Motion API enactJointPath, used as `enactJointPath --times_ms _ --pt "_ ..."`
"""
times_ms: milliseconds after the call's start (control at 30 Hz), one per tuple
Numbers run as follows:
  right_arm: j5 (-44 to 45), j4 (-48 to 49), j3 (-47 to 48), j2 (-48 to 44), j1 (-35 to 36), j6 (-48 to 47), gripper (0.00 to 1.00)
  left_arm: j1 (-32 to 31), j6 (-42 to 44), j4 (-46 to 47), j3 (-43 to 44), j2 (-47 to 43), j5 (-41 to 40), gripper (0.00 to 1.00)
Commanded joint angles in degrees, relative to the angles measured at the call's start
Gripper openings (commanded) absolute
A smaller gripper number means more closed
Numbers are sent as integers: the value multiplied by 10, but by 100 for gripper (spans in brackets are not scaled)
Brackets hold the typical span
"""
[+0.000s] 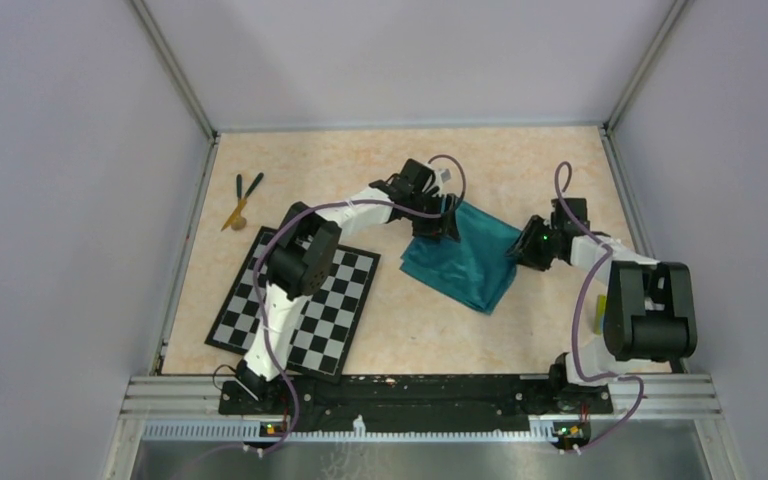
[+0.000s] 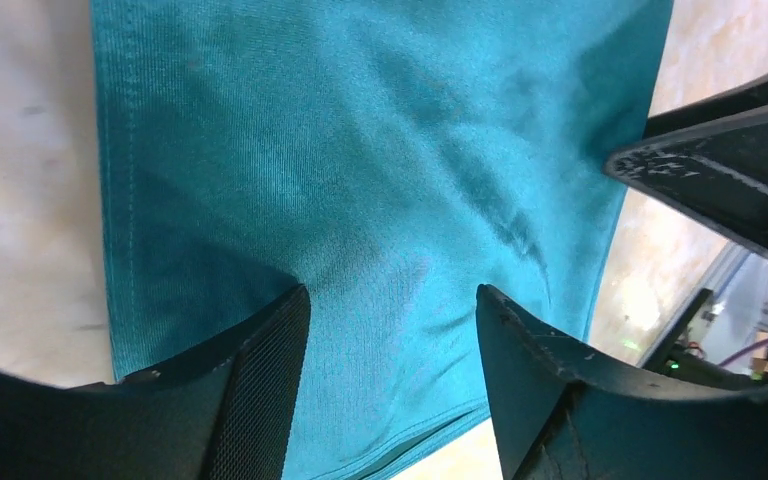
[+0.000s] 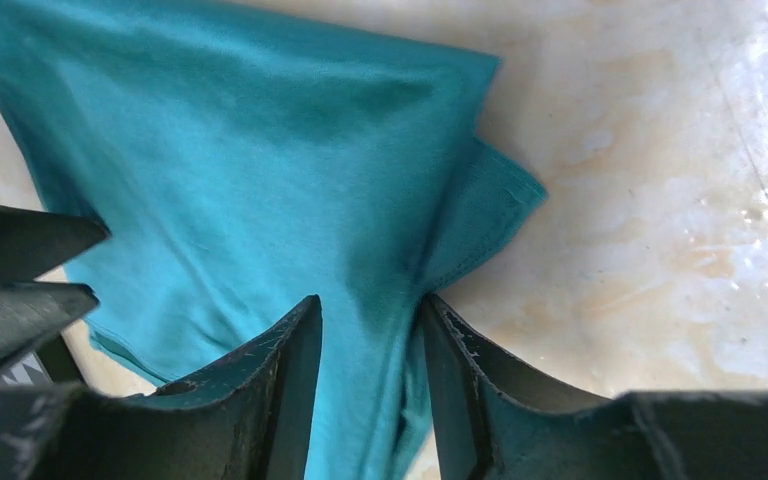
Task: Fold the napkin into a case and place the utensils inside
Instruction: Smooth out the lower triangle-folded napkin at the center of the board.
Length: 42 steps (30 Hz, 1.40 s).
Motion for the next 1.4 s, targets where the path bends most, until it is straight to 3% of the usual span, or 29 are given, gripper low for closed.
enactJointPath --times_ms 0,167,200,267,333,467,600,900,1100,1367 --pt "41 -40 19 -33 -10 -15 43 15 87 -121 -13 -5 -85 70" --pt "-6 -23 -5 -68 -59 -13 43 -4 117 -121 -18 -70 -81 76" --pt "-26 -5 -15 -71 -68 -6 40 -13 117 -121 -6 -77 -72 77" --pt "-54 16 -22 -62 -76 0 27 -29 108 -102 11 -84 -31 76" --pt "-78 38 -19 -45 -78 1 13 -52 89 -61 28 -80 -23 67" --pt "-115 123 -27 -6 -78 40 0 -98 62 -8 73 -40 -70 52" --pt "-145 173 -20 42 -80 59 0 -119 37 34 113 15 -132 39" --pt "-154 192 -26 66 -95 54 0 -162 96 82 177 82 -296 43" --pt "-157 207 -28 81 -96 54 0 -179 114 108 177 94 -336 40" --pt "-158 229 -28 116 -96 65 0 -203 137 144 177 106 -371 45"
